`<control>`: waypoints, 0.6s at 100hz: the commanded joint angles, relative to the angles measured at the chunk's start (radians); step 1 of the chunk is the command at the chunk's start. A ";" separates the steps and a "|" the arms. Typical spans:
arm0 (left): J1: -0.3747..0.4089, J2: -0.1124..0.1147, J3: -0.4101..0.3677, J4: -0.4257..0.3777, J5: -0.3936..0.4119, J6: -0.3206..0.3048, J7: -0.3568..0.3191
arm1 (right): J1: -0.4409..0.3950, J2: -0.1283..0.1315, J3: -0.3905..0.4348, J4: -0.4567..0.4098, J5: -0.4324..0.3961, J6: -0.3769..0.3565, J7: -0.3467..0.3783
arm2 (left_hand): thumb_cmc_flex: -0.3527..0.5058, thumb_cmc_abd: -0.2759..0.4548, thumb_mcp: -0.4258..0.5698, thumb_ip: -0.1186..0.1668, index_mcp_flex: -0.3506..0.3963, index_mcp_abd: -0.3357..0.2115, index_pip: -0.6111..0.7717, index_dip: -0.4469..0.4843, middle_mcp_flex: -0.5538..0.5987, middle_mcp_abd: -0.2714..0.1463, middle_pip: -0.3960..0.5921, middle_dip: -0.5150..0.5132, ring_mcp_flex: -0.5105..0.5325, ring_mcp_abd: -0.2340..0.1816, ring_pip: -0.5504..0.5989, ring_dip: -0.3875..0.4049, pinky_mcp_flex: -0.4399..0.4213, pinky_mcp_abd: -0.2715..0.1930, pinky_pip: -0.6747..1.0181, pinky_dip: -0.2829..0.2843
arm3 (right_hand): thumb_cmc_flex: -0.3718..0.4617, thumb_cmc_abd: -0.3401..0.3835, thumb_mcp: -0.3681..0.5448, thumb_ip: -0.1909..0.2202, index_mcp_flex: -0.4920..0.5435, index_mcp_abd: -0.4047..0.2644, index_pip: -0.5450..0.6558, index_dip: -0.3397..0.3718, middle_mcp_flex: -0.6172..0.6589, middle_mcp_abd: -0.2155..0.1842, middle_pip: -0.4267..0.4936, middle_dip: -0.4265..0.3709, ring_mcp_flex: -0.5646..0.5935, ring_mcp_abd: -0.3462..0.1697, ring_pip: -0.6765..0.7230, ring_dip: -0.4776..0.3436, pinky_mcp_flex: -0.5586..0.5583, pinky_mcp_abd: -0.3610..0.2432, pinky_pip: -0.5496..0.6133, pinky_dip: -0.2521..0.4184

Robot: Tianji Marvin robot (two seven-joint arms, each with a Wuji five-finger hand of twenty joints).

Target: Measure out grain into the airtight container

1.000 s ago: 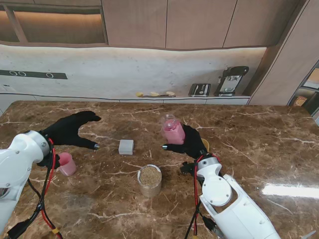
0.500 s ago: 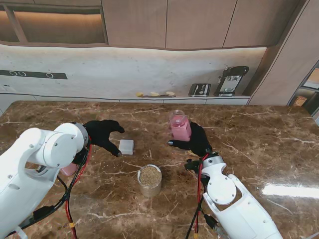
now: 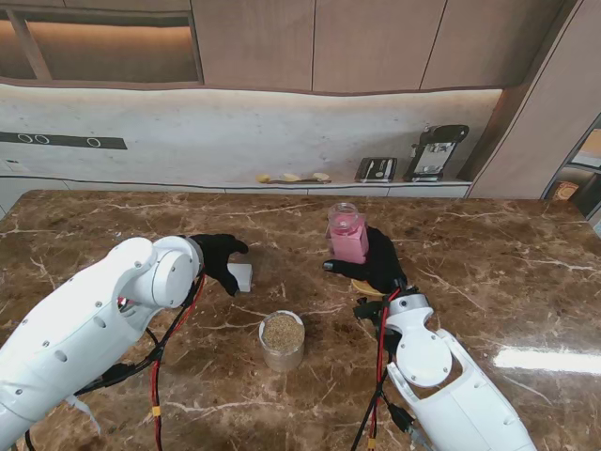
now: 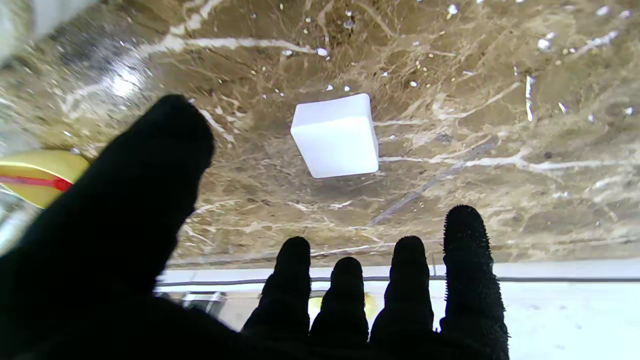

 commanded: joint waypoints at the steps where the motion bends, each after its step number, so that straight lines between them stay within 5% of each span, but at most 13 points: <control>1: -0.014 -0.013 0.015 0.034 -0.029 0.017 0.007 | -0.008 0.001 0.005 -0.005 0.008 0.008 0.012 | 0.016 -0.026 0.029 -0.004 -0.043 -0.065 -0.061 0.014 -0.038 -0.013 -0.036 0.022 -0.045 0.033 0.011 -0.014 0.028 0.014 0.048 -0.012 | 0.138 0.373 0.225 -0.011 0.111 -0.223 0.160 0.008 0.104 -0.113 0.178 0.024 0.044 -0.141 0.031 -0.012 -0.018 -0.086 -0.008 0.021; 16: -0.071 -0.027 0.093 0.118 -0.075 0.051 0.080 | -0.009 0.000 0.010 -0.008 0.011 0.012 0.012 | 0.036 -0.035 0.061 -0.003 -0.052 -0.119 -0.114 0.103 -0.044 -0.023 -0.045 0.053 -0.052 0.044 0.039 -0.010 0.056 0.021 0.072 -0.011 | 0.137 0.374 0.225 -0.011 0.111 -0.221 0.160 0.007 0.103 -0.114 0.178 0.024 0.044 -0.141 0.031 -0.012 -0.019 -0.086 -0.009 0.021; 31: -0.131 -0.038 0.169 0.189 -0.126 0.076 0.121 | -0.011 0.000 0.014 -0.010 0.012 0.014 0.008 | 0.036 -0.036 0.066 -0.004 -0.055 -0.148 -0.147 0.107 -0.044 -0.025 -0.057 0.039 -0.026 0.086 0.057 -0.005 0.072 0.045 0.080 -0.009 | 0.138 0.375 0.225 -0.011 0.110 -0.220 0.160 0.006 0.103 -0.113 0.177 0.024 0.043 -0.140 0.030 -0.012 -0.020 -0.086 -0.009 0.021; 45: -0.174 -0.053 0.230 0.250 -0.168 0.114 0.167 | -0.013 0.000 0.017 -0.011 0.012 0.018 0.008 | 0.043 -0.036 0.059 -0.005 -0.033 -0.257 -0.185 0.092 -0.040 -0.042 -0.060 0.004 0.023 0.139 0.077 -0.010 0.102 0.116 0.103 0.001 | 0.139 0.375 0.224 -0.011 0.110 -0.220 0.160 0.006 0.103 -0.112 0.177 0.024 0.042 -0.140 0.030 -0.012 -0.021 -0.085 -0.010 0.022; 60: -0.213 -0.069 0.289 0.308 -0.205 0.135 0.203 | -0.014 -0.001 0.020 -0.011 0.013 0.023 0.005 | 0.042 -0.032 0.061 -0.005 -0.030 -0.274 -0.175 0.080 -0.041 -0.039 -0.053 0.014 0.081 0.151 0.111 0.002 0.120 0.131 0.115 0.006 | 0.139 0.376 0.224 -0.011 0.110 -0.219 0.161 0.005 0.102 -0.112 0.177 0.024 0.042 -0.140 0.030 -0.012 -0.023 -0.085 -0.010 0.022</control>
